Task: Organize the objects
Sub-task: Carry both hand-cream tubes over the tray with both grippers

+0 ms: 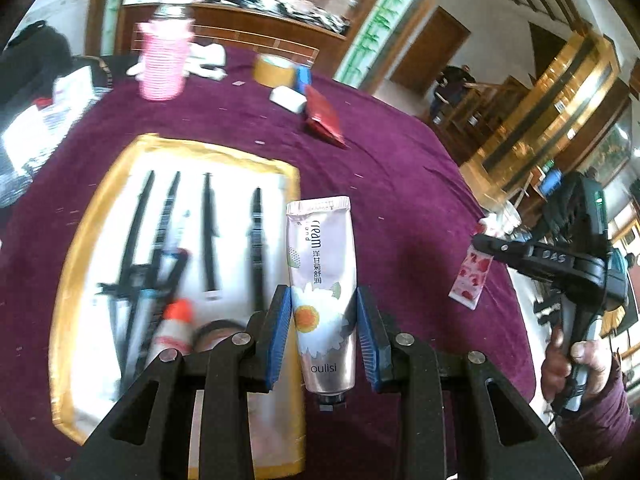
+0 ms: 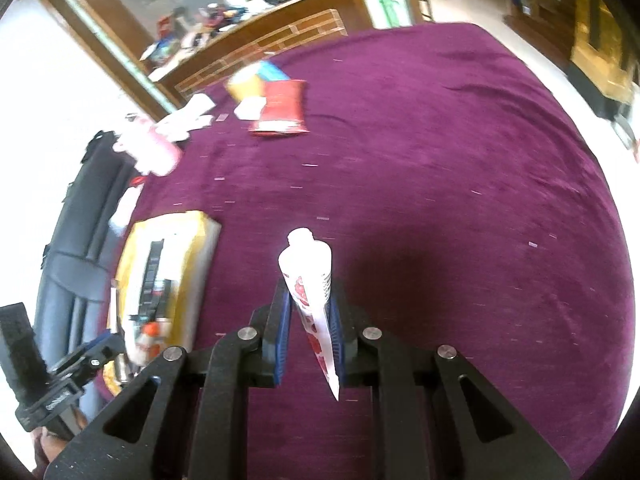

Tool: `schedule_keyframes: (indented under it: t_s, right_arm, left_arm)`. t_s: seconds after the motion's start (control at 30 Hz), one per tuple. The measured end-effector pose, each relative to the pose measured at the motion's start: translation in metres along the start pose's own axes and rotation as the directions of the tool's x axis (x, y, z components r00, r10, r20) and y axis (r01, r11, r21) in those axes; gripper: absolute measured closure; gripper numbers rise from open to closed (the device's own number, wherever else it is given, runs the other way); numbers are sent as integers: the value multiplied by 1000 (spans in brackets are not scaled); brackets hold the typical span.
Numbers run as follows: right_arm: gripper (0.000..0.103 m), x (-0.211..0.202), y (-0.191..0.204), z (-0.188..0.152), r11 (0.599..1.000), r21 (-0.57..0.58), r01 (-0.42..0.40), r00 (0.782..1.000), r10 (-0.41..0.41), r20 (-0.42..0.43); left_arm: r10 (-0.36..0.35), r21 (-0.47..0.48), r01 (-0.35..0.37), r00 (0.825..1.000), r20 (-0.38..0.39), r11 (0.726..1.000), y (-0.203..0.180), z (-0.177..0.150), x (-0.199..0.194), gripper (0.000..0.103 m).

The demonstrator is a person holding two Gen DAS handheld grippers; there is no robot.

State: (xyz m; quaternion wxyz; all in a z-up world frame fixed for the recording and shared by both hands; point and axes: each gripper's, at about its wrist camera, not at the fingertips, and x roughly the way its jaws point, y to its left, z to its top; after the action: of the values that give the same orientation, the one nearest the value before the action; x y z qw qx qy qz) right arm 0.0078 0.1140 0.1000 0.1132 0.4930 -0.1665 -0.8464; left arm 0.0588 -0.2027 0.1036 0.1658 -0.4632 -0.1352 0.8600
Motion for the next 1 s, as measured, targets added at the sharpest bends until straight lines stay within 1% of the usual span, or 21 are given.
schedule_keyframes:
  t_s: [0.13, 0.23, 0.33, 0.47, 0.53, 0.67, 0.87, 1.0]
  right_arm:
    - [88, 4, 43, -2, 996, -60, -65, 998, 64, -11]
    - [88, 12, 76, -6, 987, -98, -126, 991, 122, -45]
    - [88, 26, 103, -13, 975, -111, -195, 978, 184, -103]
    - [87, 52, 136, -28, 956, -115, -269, 950, 243, -195]
    - [87, 67, 150, -34, 954, -123, -272, 944, 240, -227]
    - [87, 94, 163, -38, 957, -109, -270, 935, 233, -266]
    - [87, 133, 168, -31, 973, -63, -223, 935, 195, -296]
    - [87, 152, 170, -26, 984, -57, -169, 941, 144, -306]
  left_arm:
    - [46, -20, -46, 999, 17, 999, 28, -6, -19, 75]
    - [83, -34, -82, 996, 16, 996, 46, -11, -26, 75]
    - [110, -53, -110, 994, 2, 993, 65, -20, -30, 75]
    - [124, -71, -125, 992, -27, 990, 86, -33, -34, 75]
    - [124, -74, -127, 991, -44, 989, 93, -37, -31, 75]
    - [105, -61, -110, 991, -81, 992, 97, -45, -22, 75]
    - [111, 0, -112, 987, -117, 994, 93, -51, -10, 75]
    - [126, 22, -124, 981, -149, 992, 96, -54, 0, 75]
